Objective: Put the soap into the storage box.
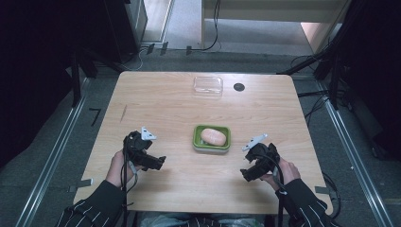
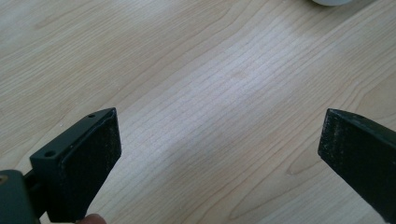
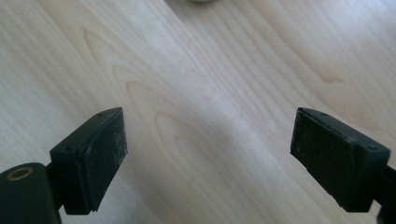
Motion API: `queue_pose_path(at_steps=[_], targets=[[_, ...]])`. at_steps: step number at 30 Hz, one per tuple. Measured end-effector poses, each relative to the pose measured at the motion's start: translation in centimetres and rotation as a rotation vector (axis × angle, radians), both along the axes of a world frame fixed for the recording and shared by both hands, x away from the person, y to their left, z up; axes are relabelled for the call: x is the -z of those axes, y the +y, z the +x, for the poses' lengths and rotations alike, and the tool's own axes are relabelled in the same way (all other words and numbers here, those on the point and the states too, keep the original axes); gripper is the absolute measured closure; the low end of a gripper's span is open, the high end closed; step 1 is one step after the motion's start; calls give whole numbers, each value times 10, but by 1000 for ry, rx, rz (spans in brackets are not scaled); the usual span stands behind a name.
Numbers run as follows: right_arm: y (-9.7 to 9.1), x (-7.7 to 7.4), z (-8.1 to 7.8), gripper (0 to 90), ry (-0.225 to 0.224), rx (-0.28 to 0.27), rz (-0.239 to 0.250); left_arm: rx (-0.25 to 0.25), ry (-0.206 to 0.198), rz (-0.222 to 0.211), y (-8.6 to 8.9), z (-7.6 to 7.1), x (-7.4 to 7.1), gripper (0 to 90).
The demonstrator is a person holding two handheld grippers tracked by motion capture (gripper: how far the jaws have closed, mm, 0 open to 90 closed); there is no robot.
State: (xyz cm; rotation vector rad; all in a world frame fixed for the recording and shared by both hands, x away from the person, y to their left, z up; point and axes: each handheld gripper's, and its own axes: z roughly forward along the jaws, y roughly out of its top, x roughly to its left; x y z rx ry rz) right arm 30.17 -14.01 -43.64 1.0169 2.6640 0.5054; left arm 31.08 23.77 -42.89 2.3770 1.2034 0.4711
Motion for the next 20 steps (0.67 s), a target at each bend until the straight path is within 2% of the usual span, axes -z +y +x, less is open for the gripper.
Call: queue_pose_path(at_steps=[11,20], targets=[[-16,9,-14,111,66,28,-5,9,5,9,-3,1,1,0],[-15,10,-14,111,81,17,-10,15,3,14,-4,1,1,0]])
